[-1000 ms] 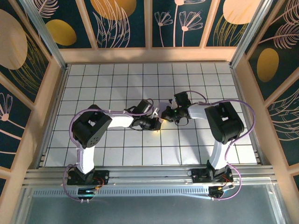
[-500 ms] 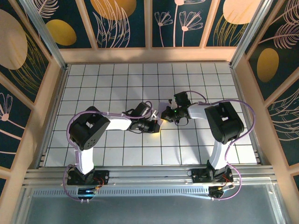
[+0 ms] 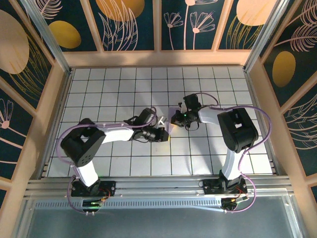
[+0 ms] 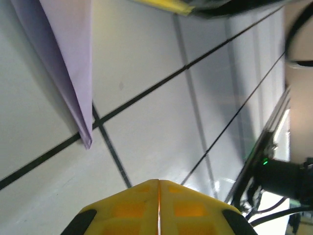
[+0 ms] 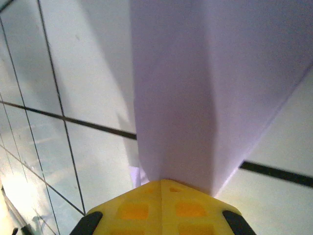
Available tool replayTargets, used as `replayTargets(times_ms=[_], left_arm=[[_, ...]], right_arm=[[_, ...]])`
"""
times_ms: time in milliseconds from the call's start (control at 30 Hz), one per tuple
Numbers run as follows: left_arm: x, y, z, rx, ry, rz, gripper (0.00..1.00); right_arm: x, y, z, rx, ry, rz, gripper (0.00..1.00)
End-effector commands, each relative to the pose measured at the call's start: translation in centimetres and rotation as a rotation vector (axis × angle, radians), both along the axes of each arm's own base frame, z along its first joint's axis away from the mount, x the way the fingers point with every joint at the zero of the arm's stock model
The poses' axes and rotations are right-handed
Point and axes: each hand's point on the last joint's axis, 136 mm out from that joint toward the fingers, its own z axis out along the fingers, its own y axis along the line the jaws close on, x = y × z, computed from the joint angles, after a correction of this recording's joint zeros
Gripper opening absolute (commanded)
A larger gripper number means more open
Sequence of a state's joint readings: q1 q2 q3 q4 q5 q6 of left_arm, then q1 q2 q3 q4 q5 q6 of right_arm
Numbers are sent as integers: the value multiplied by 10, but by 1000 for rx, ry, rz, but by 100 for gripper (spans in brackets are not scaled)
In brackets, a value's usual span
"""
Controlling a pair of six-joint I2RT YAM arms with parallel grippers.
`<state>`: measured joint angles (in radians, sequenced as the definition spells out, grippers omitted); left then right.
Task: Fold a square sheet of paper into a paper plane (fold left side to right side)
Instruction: Fold the wing for the fifth time at the center of the table, then turn over the paper plane at the center of the table.
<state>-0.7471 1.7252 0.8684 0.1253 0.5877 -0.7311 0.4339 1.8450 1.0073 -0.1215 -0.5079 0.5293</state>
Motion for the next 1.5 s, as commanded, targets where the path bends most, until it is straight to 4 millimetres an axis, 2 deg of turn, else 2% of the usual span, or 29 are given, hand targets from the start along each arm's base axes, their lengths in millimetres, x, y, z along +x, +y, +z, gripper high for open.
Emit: replayTargets(times_ms=[0,100,167,367,600,900,1167,1300,1467], left_arm=[[33,18,41,-60,-127,130,10],[58,46,59,-43,-213,275,22],[72,64,67,-13,-266,369,30],[99,105,85,76,-385,619,50],[103,140,91,125,-428,793,64],[93,156,87,149,-437,823,68],[91,156,82,160,-436,815,69],[91,157,81,164,-436,815,69],[91,158,82,167,-439,816,70]], right_arm=[[25,-2,55,-45,-158,-2,12],[34,-10,83,-89,-223,-25,17],[35,-17,90,-144,-237,-43,20],[29,-34,76,-472,-235,-53,36],[30,-21,50,-770,-222,9,51],[39,-5,21,-855,-180,23,52],[37,0,1,-875,-153,45,52],[34,-3,0,-900,-149,50,50],[31,-9,7,-915,-156,42,41]])
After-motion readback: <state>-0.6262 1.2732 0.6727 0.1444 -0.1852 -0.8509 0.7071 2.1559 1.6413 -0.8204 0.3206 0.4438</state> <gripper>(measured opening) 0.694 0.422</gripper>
